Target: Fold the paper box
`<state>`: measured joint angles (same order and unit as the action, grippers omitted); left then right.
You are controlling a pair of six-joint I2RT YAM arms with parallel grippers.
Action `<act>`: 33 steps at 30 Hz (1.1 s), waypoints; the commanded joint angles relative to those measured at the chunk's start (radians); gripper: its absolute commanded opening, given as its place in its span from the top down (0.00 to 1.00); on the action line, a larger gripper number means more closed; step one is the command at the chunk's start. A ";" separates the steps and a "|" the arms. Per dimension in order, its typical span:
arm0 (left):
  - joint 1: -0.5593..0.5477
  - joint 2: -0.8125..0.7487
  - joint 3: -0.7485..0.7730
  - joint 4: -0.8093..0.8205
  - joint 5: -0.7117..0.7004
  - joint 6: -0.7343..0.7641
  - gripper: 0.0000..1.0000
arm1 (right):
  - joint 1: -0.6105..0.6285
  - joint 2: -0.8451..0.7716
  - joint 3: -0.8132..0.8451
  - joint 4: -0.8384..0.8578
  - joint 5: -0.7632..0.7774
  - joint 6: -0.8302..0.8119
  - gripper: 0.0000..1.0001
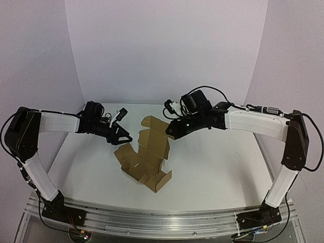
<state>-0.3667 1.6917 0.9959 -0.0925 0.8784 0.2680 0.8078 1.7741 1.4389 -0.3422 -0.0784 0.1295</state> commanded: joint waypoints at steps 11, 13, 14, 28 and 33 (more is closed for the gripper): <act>-0.050 0.147 -0.165 0.548 0.113 -0.159 0.23 | 0.004 -0.128 -0.179 0.279 -0.094 -0.057 0.95; -0.061 0.168 -0.156 0.554 0.107 -0.146 0.23 | 0.004 -0.130 -0.181 0.289 -0.108 -0.059 0.96; -0.067 0.178 -0.148 0.544 0.095 -0.140 0.22 | 0.004 -0.130 -0.181 0.293 -0.110 -0.058 0.96; -0.072 0.219 -0.090 0.460 0.097 -0.030 0.27 | -0.001 -0.128 -0.206 0.333 -0.132 -0.055 0.97; -0.015 0.196 -0.070 0.444 0.099 -0.035 0.27 | -0.015 -0.150 -0.240 0.332 -0.140 -0.052 0.97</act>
<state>-0.4306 1.9060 0.8859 0.3479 0.9579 0.2130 0.8045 1.6726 1.2232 -0.0445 -0.1920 0.0853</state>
